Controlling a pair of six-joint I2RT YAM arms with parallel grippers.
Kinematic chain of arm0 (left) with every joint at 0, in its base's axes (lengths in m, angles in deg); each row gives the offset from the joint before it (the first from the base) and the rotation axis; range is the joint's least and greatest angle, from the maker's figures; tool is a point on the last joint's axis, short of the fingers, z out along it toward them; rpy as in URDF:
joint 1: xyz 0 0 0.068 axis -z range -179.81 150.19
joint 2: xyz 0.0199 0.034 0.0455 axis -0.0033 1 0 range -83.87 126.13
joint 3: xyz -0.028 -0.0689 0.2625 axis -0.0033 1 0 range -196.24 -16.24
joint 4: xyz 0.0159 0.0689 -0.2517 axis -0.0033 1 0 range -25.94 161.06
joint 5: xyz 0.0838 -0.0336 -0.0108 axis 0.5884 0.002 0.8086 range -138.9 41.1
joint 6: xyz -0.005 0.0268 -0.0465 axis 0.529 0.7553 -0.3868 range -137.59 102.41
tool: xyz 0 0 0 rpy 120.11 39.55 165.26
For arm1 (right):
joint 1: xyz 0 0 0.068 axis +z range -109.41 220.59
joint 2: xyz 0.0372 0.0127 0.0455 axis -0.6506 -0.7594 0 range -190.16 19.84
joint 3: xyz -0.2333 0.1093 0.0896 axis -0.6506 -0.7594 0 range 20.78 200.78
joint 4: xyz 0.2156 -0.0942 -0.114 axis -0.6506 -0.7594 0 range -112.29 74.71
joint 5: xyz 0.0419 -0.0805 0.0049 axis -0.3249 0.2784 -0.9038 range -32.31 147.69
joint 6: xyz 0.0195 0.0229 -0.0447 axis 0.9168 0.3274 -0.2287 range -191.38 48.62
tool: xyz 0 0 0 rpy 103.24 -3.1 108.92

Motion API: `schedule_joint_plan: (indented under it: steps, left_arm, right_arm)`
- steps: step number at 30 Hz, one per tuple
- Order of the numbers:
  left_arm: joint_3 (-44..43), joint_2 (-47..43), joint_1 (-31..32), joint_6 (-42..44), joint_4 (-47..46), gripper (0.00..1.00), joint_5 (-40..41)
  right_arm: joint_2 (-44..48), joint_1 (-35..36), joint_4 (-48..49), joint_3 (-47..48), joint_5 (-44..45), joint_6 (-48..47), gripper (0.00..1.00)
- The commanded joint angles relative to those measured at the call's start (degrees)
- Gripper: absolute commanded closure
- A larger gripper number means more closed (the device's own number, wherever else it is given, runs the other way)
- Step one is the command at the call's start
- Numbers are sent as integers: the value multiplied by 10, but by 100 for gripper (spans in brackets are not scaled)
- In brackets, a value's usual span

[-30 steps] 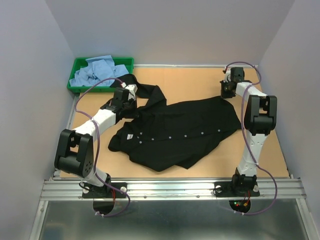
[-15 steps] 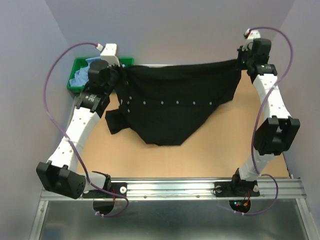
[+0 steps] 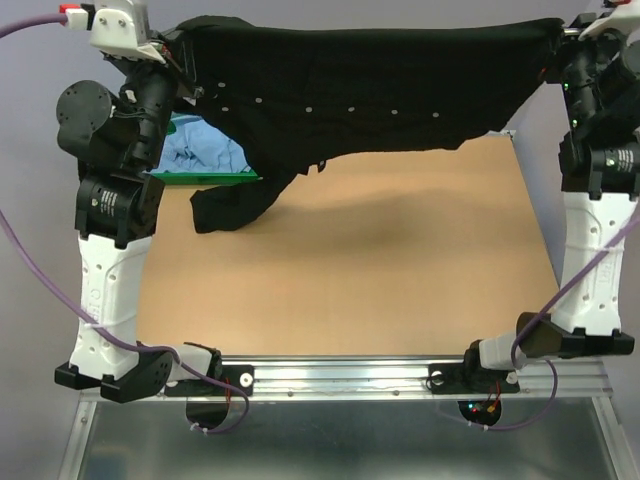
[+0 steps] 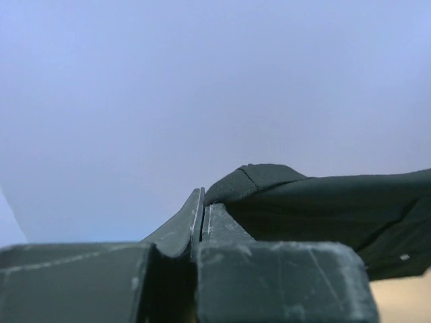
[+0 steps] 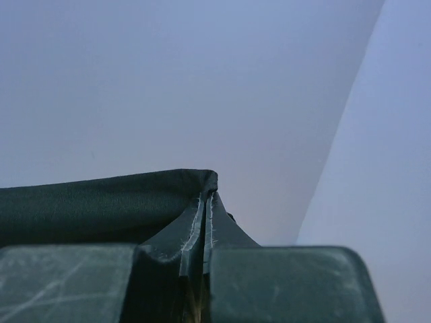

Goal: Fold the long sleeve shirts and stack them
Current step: Flatten the shirt out

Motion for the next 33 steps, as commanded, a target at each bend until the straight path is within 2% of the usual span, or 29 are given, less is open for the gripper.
schedule_joint_plan:
  steps: [1, 7, 14, 20, 23, 25, 27, 30, 32, 33]
  left_arm:
    - [-67, 5, -5, 24, -20, 100, 19]
    - [-71, -2, -5, 7, -28, 100, 4]
    - [-68, 36, -5, -2, -26, 100, 10]
    - [-97, 127, -17, -14, -33, 100, 2]
    - [-147, 200, -26, -39, -41, 100, -23]
    - [-230, 271, -32, -56, -40, 100, -44]
    - [-297, 322, -42, -95, -65, 100, -61]
    - [-313, 343, -54, -171, -170, 100, -119]
    - [-317, 342, -54, -200, -261, 100, -147]
    - [-314, 339, -54, -228, -294, 100, -162]
  right_arm:
    - [27, -5, 14, 25, 34, -20, 99]
    - [57, -5, 17, 3, 27, -16, 99]
    - [29, -5, 18, -12, -20, -9, 99]
    - [-46, -5, 26, 7, -34, -16, 99]
    - [-104, -5, 33, 52, -21, -13, 99]
    - [-150, -5, 38, 89, -10, -12, 99]
    - [-179, -5, 48, 147, 18, -11, 99]
    - [-213, -5, 77, 200, 64, 5, 100]
    - [-196, -6, 105, 193, 71, 13, 99]
    - [-183, -5, 152, 179, 74, 13, 99]
